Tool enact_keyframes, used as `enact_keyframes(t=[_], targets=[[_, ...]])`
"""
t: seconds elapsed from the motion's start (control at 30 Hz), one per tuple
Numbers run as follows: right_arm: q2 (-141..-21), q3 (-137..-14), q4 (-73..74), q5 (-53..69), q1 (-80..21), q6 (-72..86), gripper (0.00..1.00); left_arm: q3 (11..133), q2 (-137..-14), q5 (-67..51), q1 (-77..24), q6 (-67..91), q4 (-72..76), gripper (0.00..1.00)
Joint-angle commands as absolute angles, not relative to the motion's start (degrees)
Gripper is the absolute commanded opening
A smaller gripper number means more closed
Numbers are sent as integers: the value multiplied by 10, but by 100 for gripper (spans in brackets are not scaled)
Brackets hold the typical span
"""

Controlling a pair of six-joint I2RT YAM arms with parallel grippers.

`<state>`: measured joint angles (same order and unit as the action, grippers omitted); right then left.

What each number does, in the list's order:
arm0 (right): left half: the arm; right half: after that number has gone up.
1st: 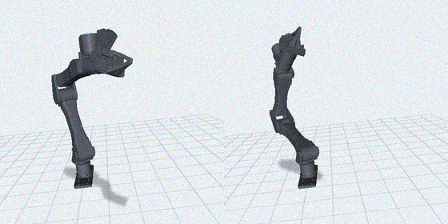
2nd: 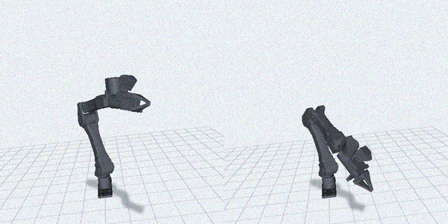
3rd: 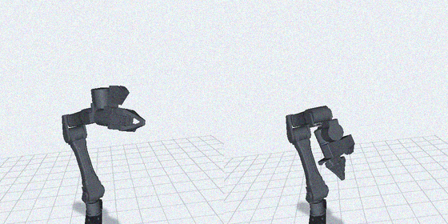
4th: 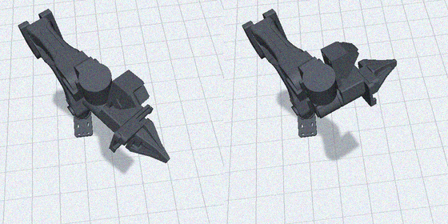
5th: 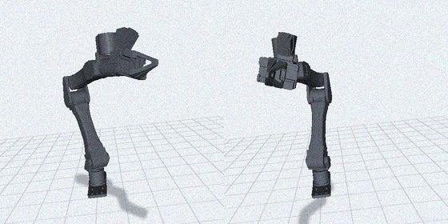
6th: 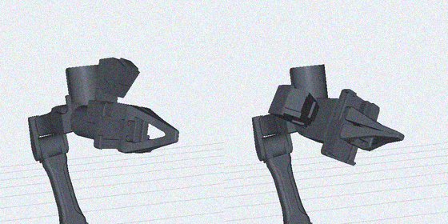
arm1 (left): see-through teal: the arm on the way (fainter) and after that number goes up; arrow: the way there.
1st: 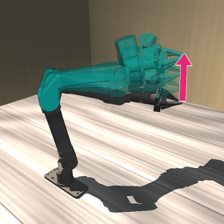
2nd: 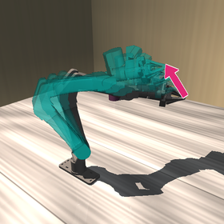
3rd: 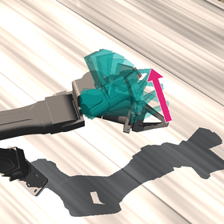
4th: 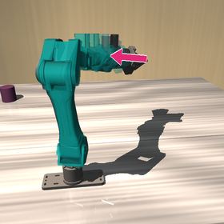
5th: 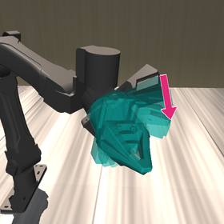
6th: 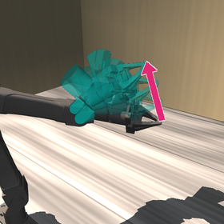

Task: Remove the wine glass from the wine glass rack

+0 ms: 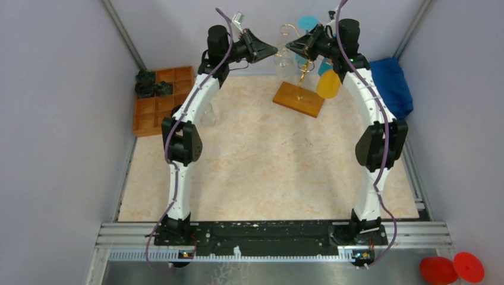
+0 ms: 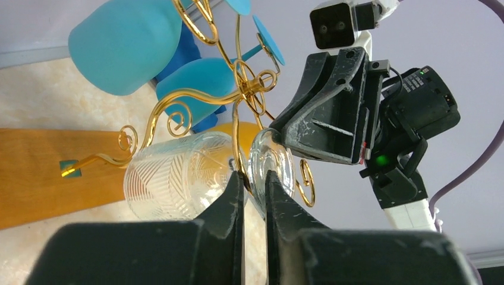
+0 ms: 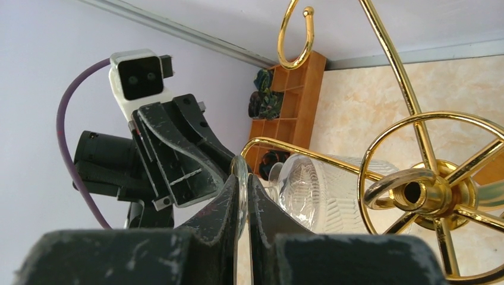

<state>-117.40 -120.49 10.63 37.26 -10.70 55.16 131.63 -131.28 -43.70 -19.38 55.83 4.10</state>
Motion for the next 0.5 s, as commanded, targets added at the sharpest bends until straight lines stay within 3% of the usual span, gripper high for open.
enact_keyframes(t=[0.0,0.47], targets=[[-1177,-1226,136,387,-101,526,1,1342,-1311,-443,-195,557,60,6],[-1196,-1240,158,432,-101,512,16,1398,-1345,-437,-195,576,61,6]])
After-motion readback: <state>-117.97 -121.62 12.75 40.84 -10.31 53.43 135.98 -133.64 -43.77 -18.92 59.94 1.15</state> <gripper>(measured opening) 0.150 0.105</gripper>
